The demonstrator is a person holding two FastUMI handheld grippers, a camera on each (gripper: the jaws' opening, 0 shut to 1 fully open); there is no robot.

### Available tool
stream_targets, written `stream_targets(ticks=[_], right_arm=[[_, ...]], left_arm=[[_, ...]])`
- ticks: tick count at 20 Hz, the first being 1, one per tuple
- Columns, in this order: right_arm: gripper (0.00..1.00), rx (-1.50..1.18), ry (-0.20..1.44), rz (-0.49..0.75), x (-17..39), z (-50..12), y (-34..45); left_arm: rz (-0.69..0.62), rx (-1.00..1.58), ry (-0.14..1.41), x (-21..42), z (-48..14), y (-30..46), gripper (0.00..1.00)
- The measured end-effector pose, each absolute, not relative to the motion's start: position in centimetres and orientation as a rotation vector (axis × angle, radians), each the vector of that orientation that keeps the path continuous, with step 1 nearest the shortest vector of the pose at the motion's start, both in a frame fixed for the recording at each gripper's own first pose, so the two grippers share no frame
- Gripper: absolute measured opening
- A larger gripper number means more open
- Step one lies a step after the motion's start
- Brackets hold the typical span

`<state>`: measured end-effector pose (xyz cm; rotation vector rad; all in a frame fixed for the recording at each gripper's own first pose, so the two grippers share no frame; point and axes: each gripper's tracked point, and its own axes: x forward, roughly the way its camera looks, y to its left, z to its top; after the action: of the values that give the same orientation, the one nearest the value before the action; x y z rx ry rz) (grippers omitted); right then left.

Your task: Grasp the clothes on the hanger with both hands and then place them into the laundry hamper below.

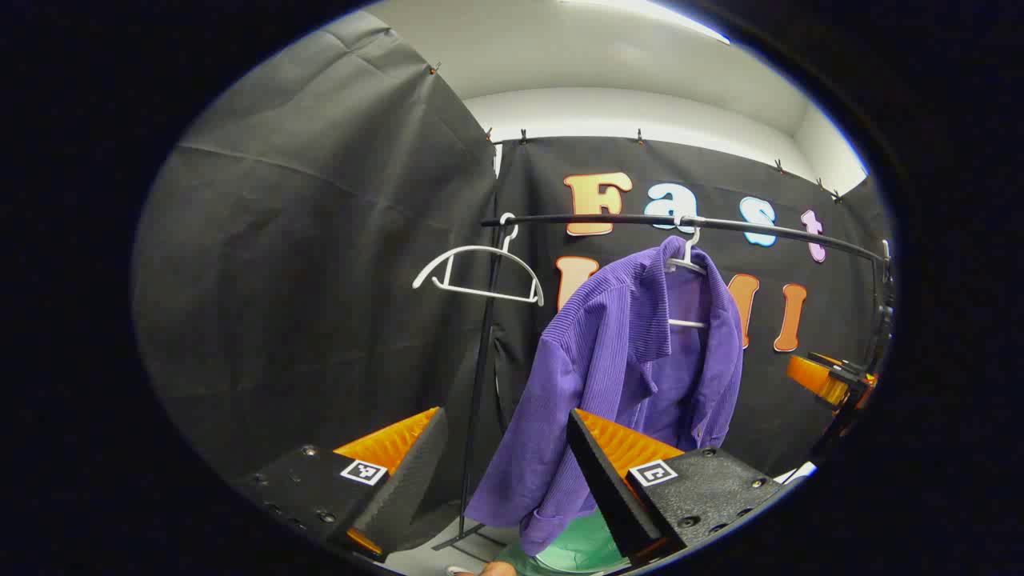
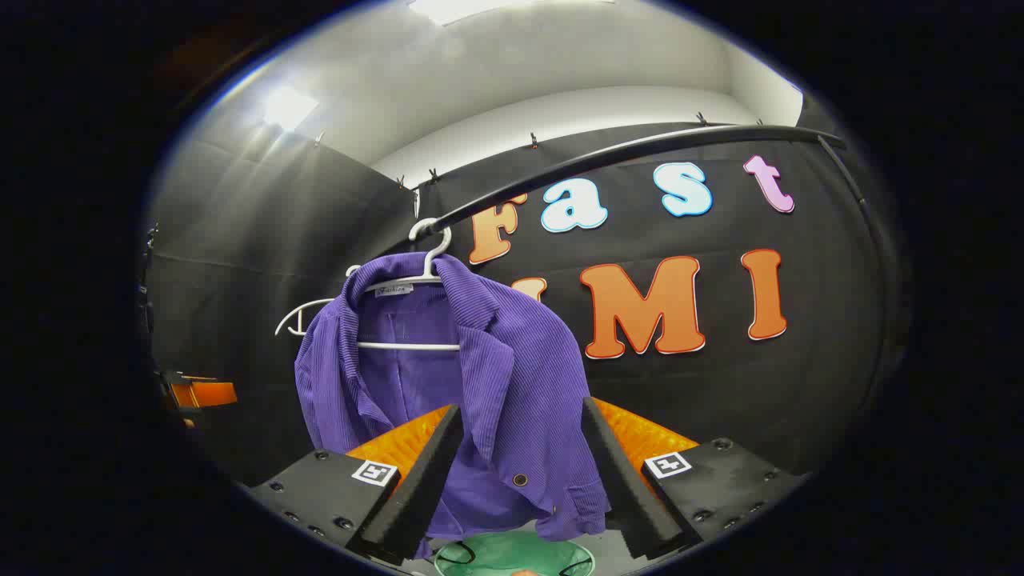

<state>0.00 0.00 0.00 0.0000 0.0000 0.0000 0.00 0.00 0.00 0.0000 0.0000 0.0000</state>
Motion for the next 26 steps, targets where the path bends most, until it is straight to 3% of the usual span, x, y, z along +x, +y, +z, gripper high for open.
stream_targets(ticks=[1,3,7,14,22,26], right_arm=[[0.89,0.012,0.012,0.016,0.6,-0.5,0.2],[1.00,0.021,0.018,0.042,1.9,-1.0,0.4],[0.97,0.033,0.036,0.064,3.3,-1.9,0.9],[0.97,0.033,0.032,0.082,3.0,-1.0,1.7],[0.97,0.032,0.044,0.098,2.8,-1.8,2.4],[0.98,0.038,0.049,0.105,3.6,-2.8,2.9]], left_arm=[[0.006,0.002,0.002,0.4,-0.2,-0.2,0.95],[0.018,0.001,0.000,0.9,-0.4,-0.8,0.95],[0.012,0.001,0.035,0.6,-1.5,-1.6,0.92],[0.008,0.062,-0.021,-1.4,0.5,-3.6,0.95],[-0.067,0.033,-0.001,0.3,0.0,-8.6,0.92],[-0.065,0.047,0.014,2.2,-1.0,-10.6,0.95]])
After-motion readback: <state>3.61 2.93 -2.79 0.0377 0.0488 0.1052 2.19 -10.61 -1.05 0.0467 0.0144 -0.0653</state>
